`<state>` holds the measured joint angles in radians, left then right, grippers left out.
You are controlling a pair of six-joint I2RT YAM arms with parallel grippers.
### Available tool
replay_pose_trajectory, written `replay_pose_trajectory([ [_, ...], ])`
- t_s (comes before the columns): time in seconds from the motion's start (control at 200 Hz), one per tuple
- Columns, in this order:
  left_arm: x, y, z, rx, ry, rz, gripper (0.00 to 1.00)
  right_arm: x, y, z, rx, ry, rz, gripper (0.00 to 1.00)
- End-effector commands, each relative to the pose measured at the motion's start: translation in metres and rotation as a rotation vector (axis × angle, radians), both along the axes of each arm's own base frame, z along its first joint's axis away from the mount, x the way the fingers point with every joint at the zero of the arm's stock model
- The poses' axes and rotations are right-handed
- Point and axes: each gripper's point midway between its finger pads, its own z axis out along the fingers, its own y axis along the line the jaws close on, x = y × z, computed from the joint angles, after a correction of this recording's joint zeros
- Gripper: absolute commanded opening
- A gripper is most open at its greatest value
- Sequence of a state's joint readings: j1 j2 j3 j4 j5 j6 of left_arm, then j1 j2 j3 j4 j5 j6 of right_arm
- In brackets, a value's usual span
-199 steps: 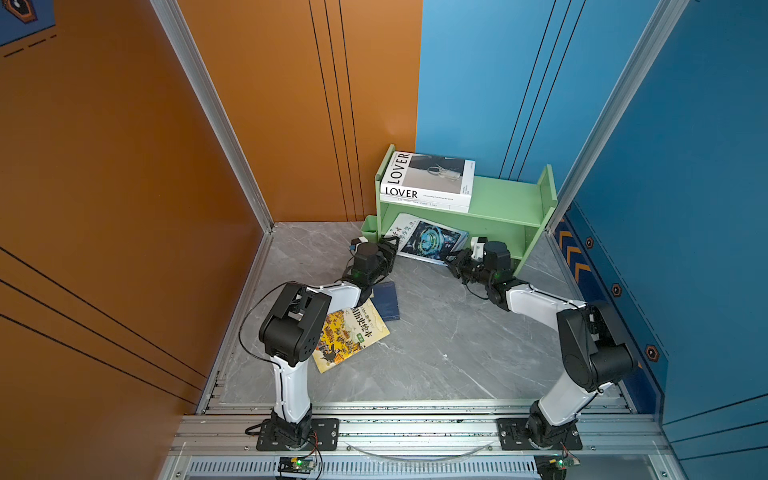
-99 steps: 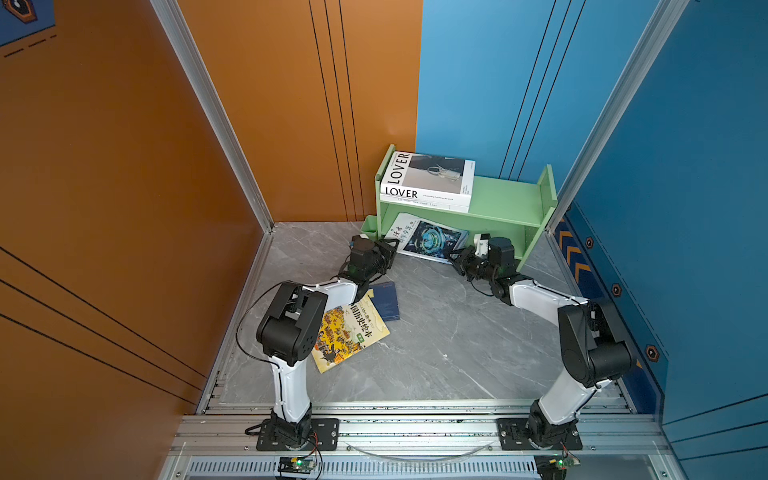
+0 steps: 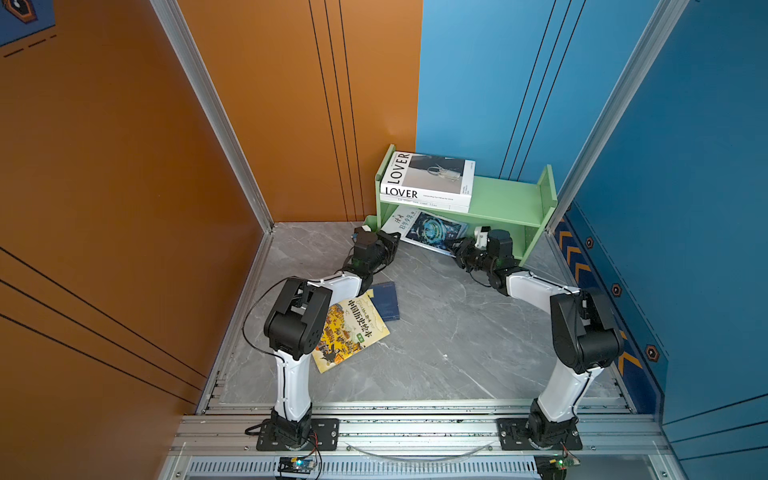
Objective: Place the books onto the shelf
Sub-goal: 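Insert the magazine onto the shelf's lower tier with both grippers, then push the magazine deeper into the lower tier with both grippers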
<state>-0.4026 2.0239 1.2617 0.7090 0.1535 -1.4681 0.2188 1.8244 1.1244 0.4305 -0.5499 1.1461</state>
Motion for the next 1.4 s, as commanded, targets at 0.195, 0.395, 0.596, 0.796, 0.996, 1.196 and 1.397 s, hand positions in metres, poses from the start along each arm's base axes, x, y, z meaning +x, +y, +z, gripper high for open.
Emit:
replay_pose_trajectory([
  [0.195,0.028,-0.017,0.007,-0.042,-0.071,0.043,0.0,0.0,-0.001,0.015,-0.011,-0.028,-0.02,0.64],
  [0.395,0.035,-0.015,0.003,-0.049,-0.067,0.066,0.0,-0.001,-0.008,0.008,-0.04,0.001,-0.044,0.63],
  [0.596,0.038,-0.012,0.003,-0.051,-0.068,0.101,0.0,0.0,-0.015,0.001,-0.045,0.015,-0.077,0.62],
  [0.796,0.041,-0.01,0.003,-0.046,-0.075,0.123,0.0,0.006,-0.015,0.001,-0.037,0.009,-0.078,0.46],
  [0.996,0.045,-0.012,0.0,-0.048,-0.074,0.121,0.0,0.015,-0.014,0.001,-0.037,0.006,-0.083,0.43],
  [1.196,0.048,-0.009,-0.003,-0.048,-0.07,0.127,0.0,0.023,-0.016,-0.005,-0.036,0.016,-0.092,0.4],
  [1.397,0.05,-0.009,-0.003,-0.052,-0.07,0.127,0.0,0.027,-0.016,-0.011,-0.03,0.029,-0.101,0.36],
])
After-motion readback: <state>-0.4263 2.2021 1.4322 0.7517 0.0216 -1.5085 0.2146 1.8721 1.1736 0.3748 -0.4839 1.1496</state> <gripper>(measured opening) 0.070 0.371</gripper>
